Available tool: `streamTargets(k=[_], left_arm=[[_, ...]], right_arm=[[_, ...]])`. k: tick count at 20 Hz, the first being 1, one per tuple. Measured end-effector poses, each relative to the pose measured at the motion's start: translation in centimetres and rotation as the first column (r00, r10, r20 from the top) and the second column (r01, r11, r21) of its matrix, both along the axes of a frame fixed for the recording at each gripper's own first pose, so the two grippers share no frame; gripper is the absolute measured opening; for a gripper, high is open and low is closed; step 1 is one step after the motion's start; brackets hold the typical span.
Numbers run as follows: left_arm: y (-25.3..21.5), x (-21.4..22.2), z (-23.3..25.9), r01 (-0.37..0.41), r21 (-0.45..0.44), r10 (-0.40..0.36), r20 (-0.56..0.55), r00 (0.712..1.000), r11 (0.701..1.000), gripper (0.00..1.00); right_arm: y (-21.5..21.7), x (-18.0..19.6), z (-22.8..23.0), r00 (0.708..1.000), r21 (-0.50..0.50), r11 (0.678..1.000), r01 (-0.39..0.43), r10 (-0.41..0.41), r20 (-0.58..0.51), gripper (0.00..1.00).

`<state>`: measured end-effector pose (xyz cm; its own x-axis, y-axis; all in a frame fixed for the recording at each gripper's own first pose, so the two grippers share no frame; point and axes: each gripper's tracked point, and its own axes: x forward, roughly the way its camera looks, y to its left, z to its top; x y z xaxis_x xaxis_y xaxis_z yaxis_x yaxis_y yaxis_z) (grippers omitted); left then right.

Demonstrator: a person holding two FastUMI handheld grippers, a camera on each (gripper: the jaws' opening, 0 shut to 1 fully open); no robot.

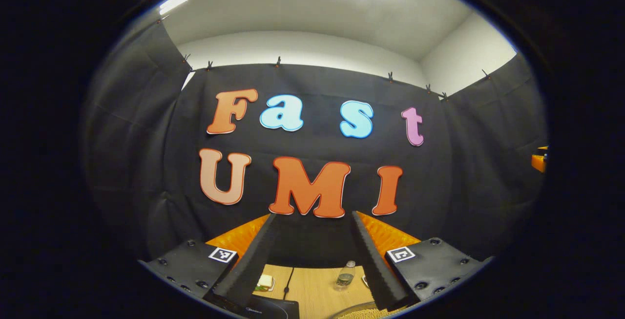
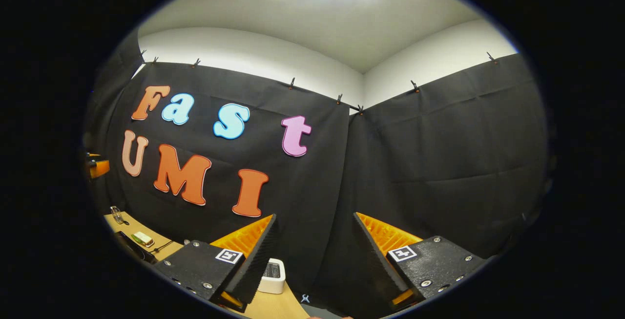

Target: First push the handle of the pot to place it horizontally, then grasp the pot with both hands and set it on the induction cooktop.

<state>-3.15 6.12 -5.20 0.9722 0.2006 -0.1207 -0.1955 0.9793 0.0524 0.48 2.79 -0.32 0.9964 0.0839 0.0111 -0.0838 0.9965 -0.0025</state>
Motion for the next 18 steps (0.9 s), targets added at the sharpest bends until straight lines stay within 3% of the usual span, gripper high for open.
streamTargets(k=[2,5,6,8,10,13,14,18], left_arm=[[-0.5,-0.4,-2.8,-0.003,-0.019,0.002,-0.078,0.997,1.0,0.93],[-1.6,-1.5,-6.8,-0.007,-0.032,0.001,-0.207,0.978,0.999,0.68],[-2.1,-2.0,-8.5,-0.009,-0.042,-0.002,-0.256,0.967,0.999,0.52],[-2.3,-2.9,-11.8,-0.046,-0.064,0.02,-0.359,0.933,0.997,0.1],[-4.5,-4.4,-15.2,-0.051,-0.145,-0.022,-0.462,0.887,0.988,0.08],[-5.3,-7.2,-20.4,-0.121,-0.188,-0.017,-0.603,0.798,0.975,0.07],[-5.7,-8.3,-21.9,-0.149,-0.199,-0.014,-0.643,0.766,0.969,0.07],[-8.4,-13.4,-26.9,-0.262,-0.239,-0.041,-0.806,0.59,0.935,0.08]], right_arm=[[-0.5,0.0,-0.5,1.0,-0.002,1.0,0.003,-0.003,-0.009,0.93],[-1.0,0.2,-1.5,1.0,0.002,1.0,-0.003,0.003,-0.024,0.93],[-1.2,0.4,-1.8,1.0,0.002,1.0,-0.005,0.005,-0.027,0.93],[-1.6,0.6,-2.5,0.999,0.002,1.0,-0.011,0.011,-0.036,0.93],[-2.1,0.7,-3.3,0.999,0.004,1.0,-0.02,0.02,-0.044,0.93],[-2.7,1.3,-4.5,0.998,0.007,1.0,-0.028,0.029,-0.054,0.93],[-3.0,1.6,-4.8,0.998,0.009,1.0,-0.03,0.03,-0.056,0.97],[-3.6,2.3,-6.3,0.996,0.024,0.998,-0.054,0.055,-0.068,0.93]])
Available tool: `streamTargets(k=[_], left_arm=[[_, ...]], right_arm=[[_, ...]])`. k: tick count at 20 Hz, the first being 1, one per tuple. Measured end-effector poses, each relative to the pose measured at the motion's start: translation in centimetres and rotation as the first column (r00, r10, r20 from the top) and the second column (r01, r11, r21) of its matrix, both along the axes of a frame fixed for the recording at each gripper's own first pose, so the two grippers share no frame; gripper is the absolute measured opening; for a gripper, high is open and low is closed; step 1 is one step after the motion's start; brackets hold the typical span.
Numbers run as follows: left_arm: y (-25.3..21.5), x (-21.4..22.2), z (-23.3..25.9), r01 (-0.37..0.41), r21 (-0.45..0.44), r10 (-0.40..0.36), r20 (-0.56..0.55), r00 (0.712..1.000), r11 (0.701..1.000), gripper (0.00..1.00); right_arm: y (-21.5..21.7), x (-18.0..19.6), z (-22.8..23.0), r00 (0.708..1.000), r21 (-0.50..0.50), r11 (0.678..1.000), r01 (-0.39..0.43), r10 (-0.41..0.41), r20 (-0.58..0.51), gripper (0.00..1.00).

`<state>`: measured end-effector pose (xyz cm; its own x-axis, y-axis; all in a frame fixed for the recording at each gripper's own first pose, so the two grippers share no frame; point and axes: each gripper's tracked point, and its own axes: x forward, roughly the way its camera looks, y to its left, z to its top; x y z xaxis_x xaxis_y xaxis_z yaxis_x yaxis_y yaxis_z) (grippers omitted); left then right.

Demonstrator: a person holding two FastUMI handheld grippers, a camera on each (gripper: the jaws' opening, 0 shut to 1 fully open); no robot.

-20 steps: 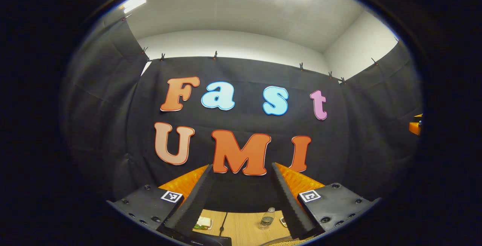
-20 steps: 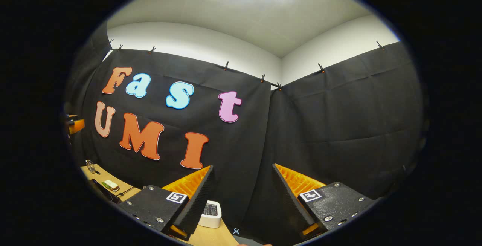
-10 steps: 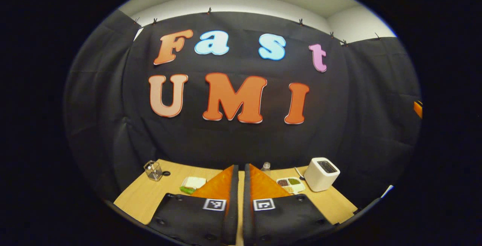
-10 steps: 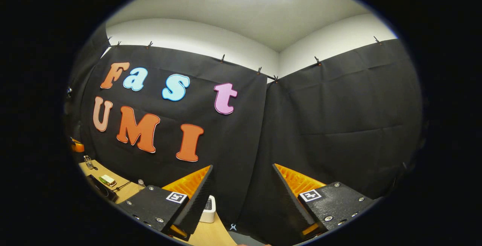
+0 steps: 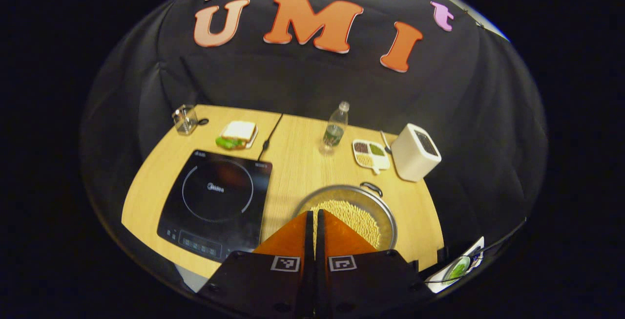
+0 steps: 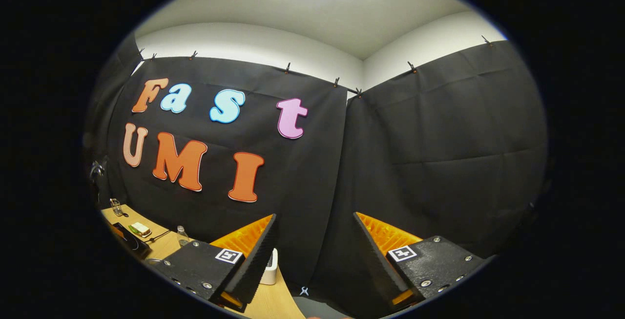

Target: First push the handle of the pot to place it horizontally, then grasp the pot with both hands and set it on the induction cooktop.

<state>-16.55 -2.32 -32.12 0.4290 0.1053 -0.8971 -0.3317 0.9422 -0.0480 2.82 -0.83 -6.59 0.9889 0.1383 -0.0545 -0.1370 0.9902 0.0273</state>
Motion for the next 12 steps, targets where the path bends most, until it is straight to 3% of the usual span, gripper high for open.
streamTargets(k=[4,12], left_arm=[[-2.1,-4.9,-3.4,-0.078,-0.06,0.064,-0.203,0.977,0.995,0.08],[-7.9,-11.0,-7.5,-0.266,-0.179,0.171,-0.421,0.891,0.947,0.08]], right_arm=[[-0.9,0.8,-1.6,1.0,0.017,1.0,-0.02,0.021,-0.014,0.93],[-1.6,2.1,-3.5,0.998,0.053,0.997,-0.055,0.057,-0.029,0.93]])
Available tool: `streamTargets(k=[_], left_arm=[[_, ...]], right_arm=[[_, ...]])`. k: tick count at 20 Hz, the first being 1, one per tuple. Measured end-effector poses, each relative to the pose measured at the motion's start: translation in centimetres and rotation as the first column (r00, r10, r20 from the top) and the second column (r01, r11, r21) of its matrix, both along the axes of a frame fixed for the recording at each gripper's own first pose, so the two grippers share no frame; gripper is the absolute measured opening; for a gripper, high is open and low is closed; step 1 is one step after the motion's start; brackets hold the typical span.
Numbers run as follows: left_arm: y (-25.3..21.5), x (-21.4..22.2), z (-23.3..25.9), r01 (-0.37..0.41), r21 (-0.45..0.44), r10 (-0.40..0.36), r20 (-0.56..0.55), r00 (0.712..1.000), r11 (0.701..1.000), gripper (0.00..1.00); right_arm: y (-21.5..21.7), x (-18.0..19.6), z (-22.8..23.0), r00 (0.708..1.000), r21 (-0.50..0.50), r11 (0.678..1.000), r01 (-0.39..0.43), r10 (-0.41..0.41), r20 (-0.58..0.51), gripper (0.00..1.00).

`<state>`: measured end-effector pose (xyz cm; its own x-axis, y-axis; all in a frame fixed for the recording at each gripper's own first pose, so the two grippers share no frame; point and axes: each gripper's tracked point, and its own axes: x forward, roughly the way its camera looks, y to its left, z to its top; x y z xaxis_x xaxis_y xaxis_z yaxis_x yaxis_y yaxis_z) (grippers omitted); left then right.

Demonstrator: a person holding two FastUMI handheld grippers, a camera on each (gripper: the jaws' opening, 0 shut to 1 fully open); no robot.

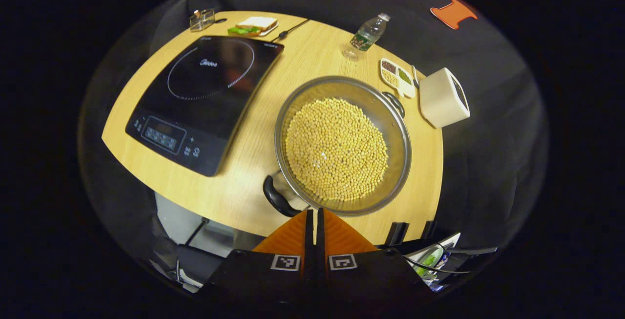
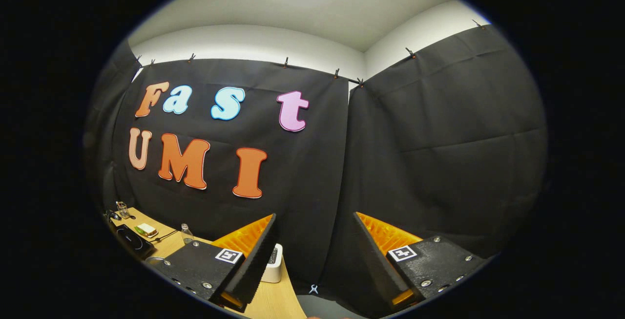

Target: First push the handle of the pot to place it horizontally, then grasp the pot with both hands and set it on the induction cooktop.

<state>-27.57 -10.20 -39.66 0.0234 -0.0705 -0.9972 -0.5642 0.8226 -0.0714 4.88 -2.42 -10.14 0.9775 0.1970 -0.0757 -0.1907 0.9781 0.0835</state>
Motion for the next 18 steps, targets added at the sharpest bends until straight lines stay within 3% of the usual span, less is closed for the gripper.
streamTargets(k=[5,8,9,10,18], left_arm=[[-3.6,-3.3,-2.0,-0.057,-0.097,0.044,-0.132,0.99,0.994,0.07],[-4.3,-4.2,-3.7,-0.077,-0.101,0.058,-0.184,0.981,0.992,0.07],[-4.3,-4.7,-4.1,-0.087,-0.099,0.065,-0.206,0.976,0.991,0.07],[-4.3,-4.8,-4.6,-0.098,-0.1,0.073,-0.221,0.972,0.99,0.08],[-0.4,-4.5,-7.3,-0.09,-0.04,0.076,-0.277,0.958,0.995,0.08]], right_arm=[[-1.2,-0.2,-0.7,1.0,0.006,1.0,0.009,-0.009,-0.01,0.93],[-2.1,-0.5,-1.3,0.999,0.012,1.0,0.026,-0.025,-0.027,0.93],[-2.4,-0.6,-1.4,0.999,0.011,0.999,0.031,-0.031,-0.033,0.98],[-2.6,-0.7,-1.5,0.999,0.009,0.999,0.04,-0.04,-0.037,0.93],[-2.4,-1.9,-0.8,0.991,-0.015,0.992,0.124,-0.125,-0.039,0.93]])
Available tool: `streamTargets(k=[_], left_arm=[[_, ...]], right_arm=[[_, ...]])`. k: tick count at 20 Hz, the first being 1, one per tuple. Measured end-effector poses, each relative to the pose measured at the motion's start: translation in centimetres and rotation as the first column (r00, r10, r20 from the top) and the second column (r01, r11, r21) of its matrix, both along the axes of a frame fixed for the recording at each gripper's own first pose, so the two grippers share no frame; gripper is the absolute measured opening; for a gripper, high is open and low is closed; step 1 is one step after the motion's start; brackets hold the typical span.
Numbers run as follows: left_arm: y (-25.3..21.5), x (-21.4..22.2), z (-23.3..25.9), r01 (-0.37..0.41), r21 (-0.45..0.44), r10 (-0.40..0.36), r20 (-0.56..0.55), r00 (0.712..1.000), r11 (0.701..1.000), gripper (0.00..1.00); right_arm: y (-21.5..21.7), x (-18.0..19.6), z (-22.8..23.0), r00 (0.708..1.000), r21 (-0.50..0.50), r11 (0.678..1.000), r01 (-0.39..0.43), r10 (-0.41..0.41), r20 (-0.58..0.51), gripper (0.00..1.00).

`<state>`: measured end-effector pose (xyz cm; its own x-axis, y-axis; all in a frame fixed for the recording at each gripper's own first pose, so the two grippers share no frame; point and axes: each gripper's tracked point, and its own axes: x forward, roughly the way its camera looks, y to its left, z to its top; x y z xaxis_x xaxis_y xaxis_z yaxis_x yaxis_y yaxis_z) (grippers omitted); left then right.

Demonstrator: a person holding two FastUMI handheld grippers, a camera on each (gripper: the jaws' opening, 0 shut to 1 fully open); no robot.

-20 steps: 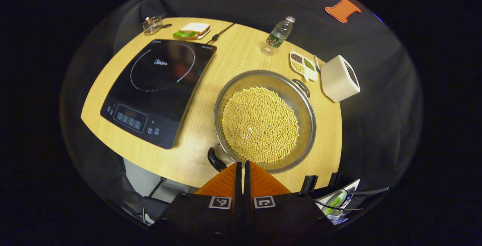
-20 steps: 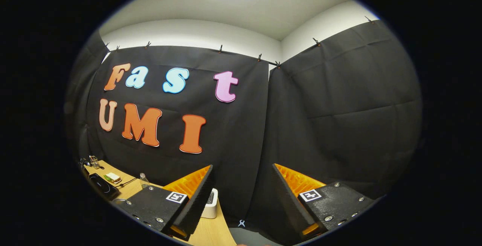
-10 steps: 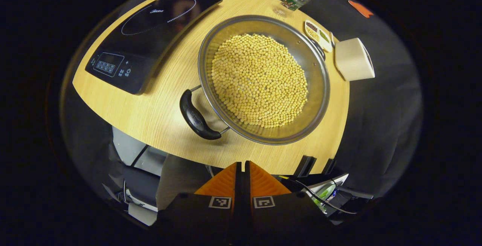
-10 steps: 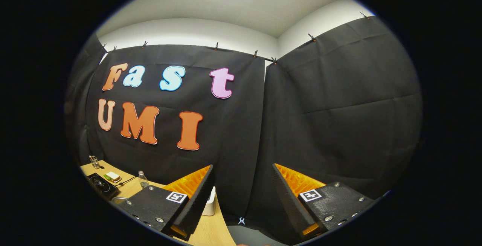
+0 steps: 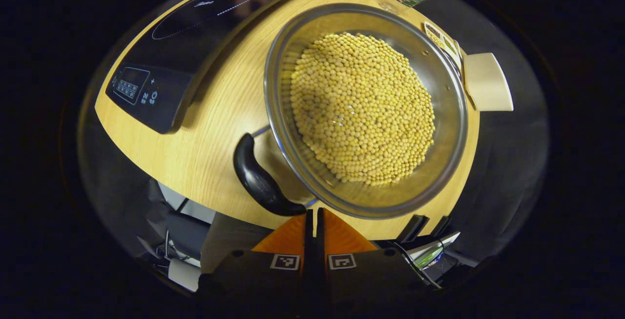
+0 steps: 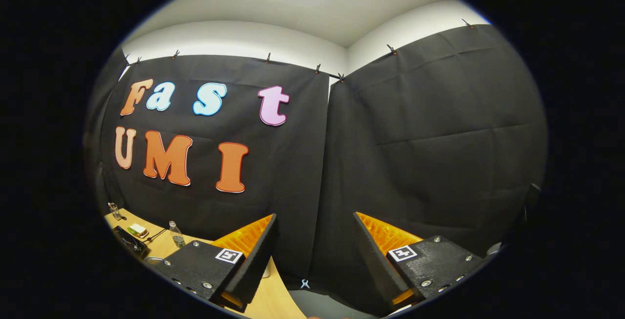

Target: First push the handle of the pot to place it horizontally, then grasp the pot with both hands and set it on the induction cooktop.

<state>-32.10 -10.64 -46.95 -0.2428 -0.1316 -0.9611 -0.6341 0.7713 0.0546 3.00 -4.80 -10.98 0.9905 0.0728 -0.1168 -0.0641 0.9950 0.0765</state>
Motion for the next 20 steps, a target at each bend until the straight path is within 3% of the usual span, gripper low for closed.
streamTargets(k=[2,7,12,13,14,20], left_arm=[[0.9,-0.1,0.0,-0.017,0.0,0.016,-0.018,1.0,1.0,0.08],[4.6,0.6,-0.4,0.086,0.062,-0.085,-0.02,0.996,0.994,0.08],[7.2,0.9,-0.8,0.107,0.098,-0.105,-0.018,0.994,0.989,0.08],[7.6,1.2,-0.8,0.121,0.112,-0.12,-0.017,0.993,0.986,0.08],[7.8,1.2,-1.2,0.135,0.127,-0.134,-0.018,0.991,0.983,0.08],[10.4,2.7,-2.7,0.202,0.212,-0.206,-0.005,0.979,0.956,0.08]], right_arm=[[0.5,-0.2,0.3,1.0,-0.015,1.0,0.015,-0.015,0.002,0.93],[1.8,-0.9,0.7,0.999,-0.036,0.998,0.042,-0.043,-0.009,0.93],[1.8,-1.7,1.0,0.997,-0.058,0.995,0.079,-0.081,-0.02,0.93],[1.8,-1.9,0.9,0.996,-0.06,0.994,0.087,-0.088,-0.023,0.89],[1.9,-2.1,1.0,0.995,-0.065,0.994,0.093,-0.095,-0.024,0.93],[2.3,-3.4,1.4,0.991,-0.089,0.988,0.125,-0.129,-0.038,0.93]])
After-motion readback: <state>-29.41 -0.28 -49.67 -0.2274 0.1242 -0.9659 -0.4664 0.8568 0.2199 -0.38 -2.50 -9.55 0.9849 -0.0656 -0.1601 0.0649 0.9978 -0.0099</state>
